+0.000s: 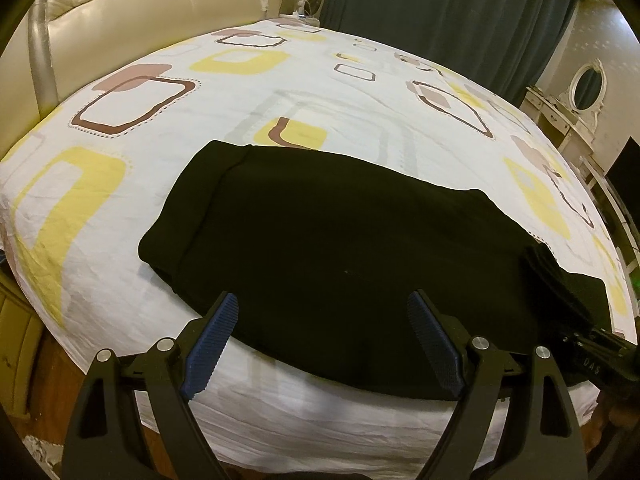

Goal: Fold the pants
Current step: 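Lay the held pants end onto the pants and open the right tool, then grasp the end of the black pants with the right tool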

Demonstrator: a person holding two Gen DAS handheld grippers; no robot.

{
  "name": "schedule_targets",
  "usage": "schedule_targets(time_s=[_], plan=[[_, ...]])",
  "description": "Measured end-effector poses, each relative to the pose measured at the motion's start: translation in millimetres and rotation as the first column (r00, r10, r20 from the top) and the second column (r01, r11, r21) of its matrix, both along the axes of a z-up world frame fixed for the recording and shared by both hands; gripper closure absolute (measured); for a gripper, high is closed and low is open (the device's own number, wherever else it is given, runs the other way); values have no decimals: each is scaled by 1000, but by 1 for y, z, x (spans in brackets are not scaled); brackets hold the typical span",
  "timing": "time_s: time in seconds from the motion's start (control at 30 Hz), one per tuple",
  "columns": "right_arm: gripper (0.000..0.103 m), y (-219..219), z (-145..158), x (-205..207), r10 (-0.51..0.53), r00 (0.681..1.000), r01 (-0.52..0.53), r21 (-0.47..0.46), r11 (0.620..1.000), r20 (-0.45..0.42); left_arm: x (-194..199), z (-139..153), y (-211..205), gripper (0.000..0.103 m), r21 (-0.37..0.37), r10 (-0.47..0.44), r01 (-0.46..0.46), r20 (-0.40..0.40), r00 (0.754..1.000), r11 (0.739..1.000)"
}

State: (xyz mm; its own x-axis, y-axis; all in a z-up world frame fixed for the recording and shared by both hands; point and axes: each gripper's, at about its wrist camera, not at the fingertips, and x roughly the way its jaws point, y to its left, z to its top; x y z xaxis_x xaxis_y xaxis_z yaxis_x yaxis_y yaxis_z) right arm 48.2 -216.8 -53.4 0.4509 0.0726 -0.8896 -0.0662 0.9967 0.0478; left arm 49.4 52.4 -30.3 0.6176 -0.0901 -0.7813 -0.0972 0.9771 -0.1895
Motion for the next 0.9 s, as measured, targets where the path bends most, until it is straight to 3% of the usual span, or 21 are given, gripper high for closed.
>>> schedule_targets(time_s=[0.37, 0.9], plan=[[63, 7, 5, -14, 8, 1000, -8, 61, 998, 12, -1, 0, -2, 17, -3, -2, 2, 0, 1000, 1000], [57, 19, 9, -36, 43, 999, -47, 193, 980, 26, 0, 0, -4, 17, -2, -13, 13, 1, 1000, 1000]])
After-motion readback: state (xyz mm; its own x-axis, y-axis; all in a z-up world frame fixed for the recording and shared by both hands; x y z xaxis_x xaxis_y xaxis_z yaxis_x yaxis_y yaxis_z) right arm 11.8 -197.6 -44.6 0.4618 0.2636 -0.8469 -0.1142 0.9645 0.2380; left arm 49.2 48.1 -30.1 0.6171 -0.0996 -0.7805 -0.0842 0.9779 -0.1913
